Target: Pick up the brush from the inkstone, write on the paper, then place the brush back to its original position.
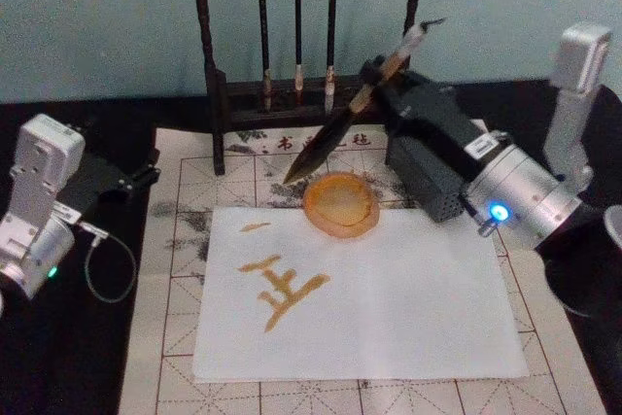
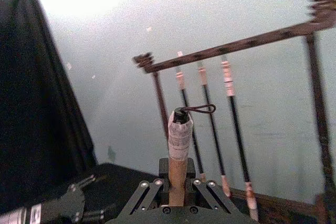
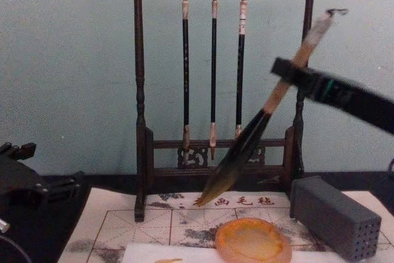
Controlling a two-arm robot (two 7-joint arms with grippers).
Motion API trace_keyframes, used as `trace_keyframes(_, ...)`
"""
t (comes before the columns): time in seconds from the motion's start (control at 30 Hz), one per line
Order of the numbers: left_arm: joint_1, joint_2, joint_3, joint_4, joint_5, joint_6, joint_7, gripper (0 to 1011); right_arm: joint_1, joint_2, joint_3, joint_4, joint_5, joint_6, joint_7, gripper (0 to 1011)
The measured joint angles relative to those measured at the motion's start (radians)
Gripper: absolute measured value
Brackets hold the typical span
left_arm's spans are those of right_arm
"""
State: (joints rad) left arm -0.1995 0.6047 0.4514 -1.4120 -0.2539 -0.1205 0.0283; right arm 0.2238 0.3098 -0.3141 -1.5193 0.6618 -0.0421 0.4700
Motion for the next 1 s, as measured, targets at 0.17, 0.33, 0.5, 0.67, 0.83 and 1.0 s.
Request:
trace_keyframes(0.17, 0.000, 0.000, 0.000, 0.000, 0.000, 0.000, 0.000, 1001, -0.002, 0.007, 0.041, -0.017, 0.093, 0.082, -0.039, 181)
trace_keyframes(0.33, 0.000, 0.000, 0.000, 0.000, 0.000, 0.000, 0.000, 1001, -0.003, 0.013, 0.073, -0.019, 0.158, 0.135, -0.079, 181)
trace_keyframes(0.5, 0.000, 0.000, 0.000, 0.000, 0.000, 0.000, 0.000, 1001, -0.005, 0.023, 0.091, -0.010, 0.198, 0.159, -0.114, 181)
trace_keyframes(0.67, 0.000, 0.000, 0.000, 0.000, 0.000, 0.000, 0.000, 1001, -0.006, 0.027, 0.098, 0.012, 0.228, 0.178, -0.156, 181)
trace_keyframes(0.83, 0.000, 0.000, 0.000, 0.000, 0.000, 0.000, 0.000, 1001, -0.002, 0.024, 0.101, 0.034, 0.252, 0.192, -0.189, 181)
trace_keyframes(1.0, 0.000, 0.000, 0.000, 0.000, 0.000, 0.000, 0.000, 1001, 0.007, 0.021, 0.102, 0.058, 0.279, 0.206, -0.224, 181)
